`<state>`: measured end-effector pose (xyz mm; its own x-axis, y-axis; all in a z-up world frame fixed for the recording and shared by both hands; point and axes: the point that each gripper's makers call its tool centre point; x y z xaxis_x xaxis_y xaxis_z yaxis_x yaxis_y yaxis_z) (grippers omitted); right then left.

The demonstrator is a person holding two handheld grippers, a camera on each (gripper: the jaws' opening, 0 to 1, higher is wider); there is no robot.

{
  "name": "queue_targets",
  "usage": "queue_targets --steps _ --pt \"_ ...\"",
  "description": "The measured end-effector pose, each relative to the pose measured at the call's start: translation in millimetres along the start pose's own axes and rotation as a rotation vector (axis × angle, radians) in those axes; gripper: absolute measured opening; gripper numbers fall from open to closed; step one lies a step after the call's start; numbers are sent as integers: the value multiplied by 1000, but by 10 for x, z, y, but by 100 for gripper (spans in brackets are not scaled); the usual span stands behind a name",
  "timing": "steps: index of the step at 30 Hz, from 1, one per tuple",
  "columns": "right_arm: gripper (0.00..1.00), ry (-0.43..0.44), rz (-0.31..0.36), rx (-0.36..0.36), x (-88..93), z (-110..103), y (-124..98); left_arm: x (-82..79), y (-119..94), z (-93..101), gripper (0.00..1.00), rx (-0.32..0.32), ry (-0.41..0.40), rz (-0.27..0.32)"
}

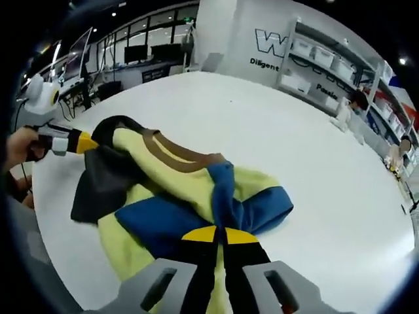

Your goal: Fold the garment on the visible template until the final outline fits inside the template.

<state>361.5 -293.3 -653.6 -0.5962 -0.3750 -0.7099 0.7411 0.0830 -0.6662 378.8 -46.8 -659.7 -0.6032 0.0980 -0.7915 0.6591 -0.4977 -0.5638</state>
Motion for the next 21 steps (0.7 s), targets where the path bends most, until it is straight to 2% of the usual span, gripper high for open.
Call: queue_targets --steps 2,4,7,14,18,21 --pt "0 -7 -3 10 -21 27 -38 -56 -37 -2 0 5 -1 17" --pt "0 -58 -3 24 -40 71 -66 -91 -62 -2 0 9 2 28" --pt "0 -59 4 33 -88 117 -105 -105 -99 -21 0 9 -14 35" --pt "0 -54 5 90 -233 308 -220 -261 -236 -42 0 18 -34 87" --pt "0 -38 29 69 -362 322 -277 -346 -287 -56 0 26 -45 111" --pt "0 25 38 38 -487 338 -325 -414 -352 -75 0 14 -20 116"
Point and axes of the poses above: the point that each gripper's makers call its tool centre point, and the gripper's own axes: y roughly forward along the fingers, z roughly to its right, x roughly out of its underside, and after that the axes turned 6 degrees about x, right-handed
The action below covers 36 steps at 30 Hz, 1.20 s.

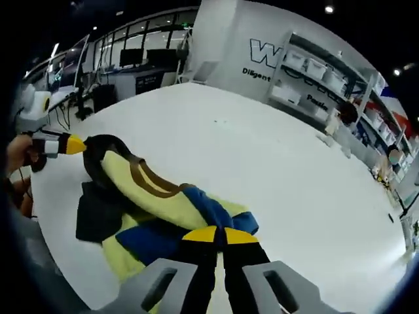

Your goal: Fold the garment on the visible template until the final outline fits inside the template.

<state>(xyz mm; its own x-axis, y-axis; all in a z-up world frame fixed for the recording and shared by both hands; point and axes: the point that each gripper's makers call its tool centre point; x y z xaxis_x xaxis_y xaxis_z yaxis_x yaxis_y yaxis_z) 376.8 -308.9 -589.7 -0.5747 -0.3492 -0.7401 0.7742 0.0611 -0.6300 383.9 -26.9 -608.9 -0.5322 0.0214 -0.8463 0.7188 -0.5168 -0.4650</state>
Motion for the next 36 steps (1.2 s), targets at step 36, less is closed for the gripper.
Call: queue_targets --steps 36 --pt "0 -27 -4 2 -858 519 280 -885 13 -494 0 -21 113 -60"
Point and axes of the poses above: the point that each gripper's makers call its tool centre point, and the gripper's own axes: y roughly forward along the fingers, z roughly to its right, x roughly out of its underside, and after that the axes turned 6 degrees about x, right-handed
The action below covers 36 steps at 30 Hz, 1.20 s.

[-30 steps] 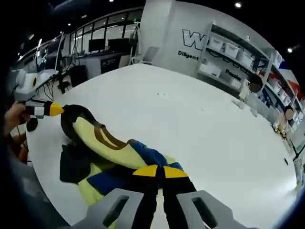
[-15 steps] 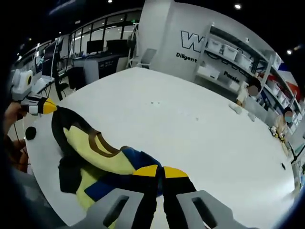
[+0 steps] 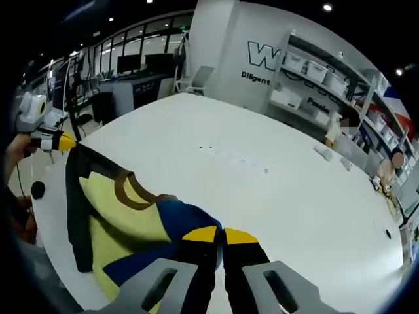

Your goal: Fold the garment on the visible template until the final outline fits inside the template.

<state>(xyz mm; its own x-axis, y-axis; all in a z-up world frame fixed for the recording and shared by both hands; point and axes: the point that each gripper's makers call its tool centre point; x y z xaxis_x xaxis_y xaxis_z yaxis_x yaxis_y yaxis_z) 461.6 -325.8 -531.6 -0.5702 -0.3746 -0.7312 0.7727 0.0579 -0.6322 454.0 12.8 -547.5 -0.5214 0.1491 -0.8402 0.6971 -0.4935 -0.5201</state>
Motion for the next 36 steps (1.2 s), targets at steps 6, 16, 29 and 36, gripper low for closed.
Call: queue_targets --steps 6,16,29,36 --pt "0 -2 -17 -4 -112 97 216 -3 217 -234 0 -5 -38 -24" --pt "0 -2 -77 -25 -257 202 687 -121 598 -597 0 -22 -64 -52" --pt "0 0 -159 -29 -187 314 1294 -120 1075 -803 0 -33 -57 -140" --pt "0 30 -184 -35 -22 309 1386 -13 1267 -870 0 -32 -95 -155"
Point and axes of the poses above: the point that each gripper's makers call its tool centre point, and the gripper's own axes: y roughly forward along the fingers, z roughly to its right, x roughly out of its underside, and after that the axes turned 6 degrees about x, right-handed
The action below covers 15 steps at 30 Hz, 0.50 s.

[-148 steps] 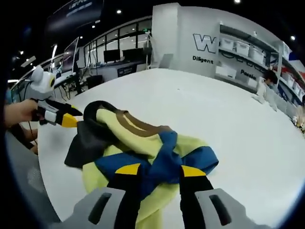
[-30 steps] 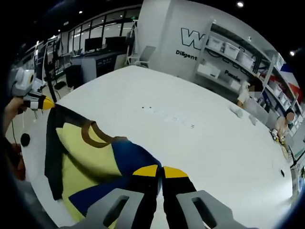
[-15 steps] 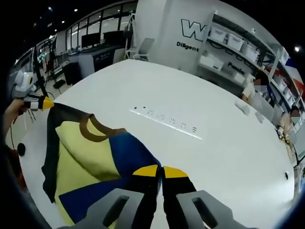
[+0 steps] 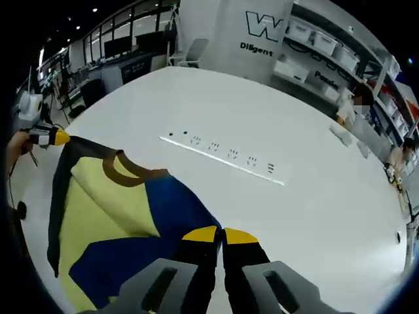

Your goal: Fold the garment on the visible template until the final outline fits inside the template.

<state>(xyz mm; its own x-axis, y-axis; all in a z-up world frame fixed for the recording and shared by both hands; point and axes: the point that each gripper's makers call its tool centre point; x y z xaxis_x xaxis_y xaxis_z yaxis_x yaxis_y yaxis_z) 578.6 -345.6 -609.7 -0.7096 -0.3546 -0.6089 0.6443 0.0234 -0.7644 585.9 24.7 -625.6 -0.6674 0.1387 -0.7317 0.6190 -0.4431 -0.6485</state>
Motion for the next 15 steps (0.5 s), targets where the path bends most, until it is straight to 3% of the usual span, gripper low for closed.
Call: queue_targets --steps 15 --pt "0 8 -45 7 124 -15 299 232 284 -118 0 -25 67 -140"
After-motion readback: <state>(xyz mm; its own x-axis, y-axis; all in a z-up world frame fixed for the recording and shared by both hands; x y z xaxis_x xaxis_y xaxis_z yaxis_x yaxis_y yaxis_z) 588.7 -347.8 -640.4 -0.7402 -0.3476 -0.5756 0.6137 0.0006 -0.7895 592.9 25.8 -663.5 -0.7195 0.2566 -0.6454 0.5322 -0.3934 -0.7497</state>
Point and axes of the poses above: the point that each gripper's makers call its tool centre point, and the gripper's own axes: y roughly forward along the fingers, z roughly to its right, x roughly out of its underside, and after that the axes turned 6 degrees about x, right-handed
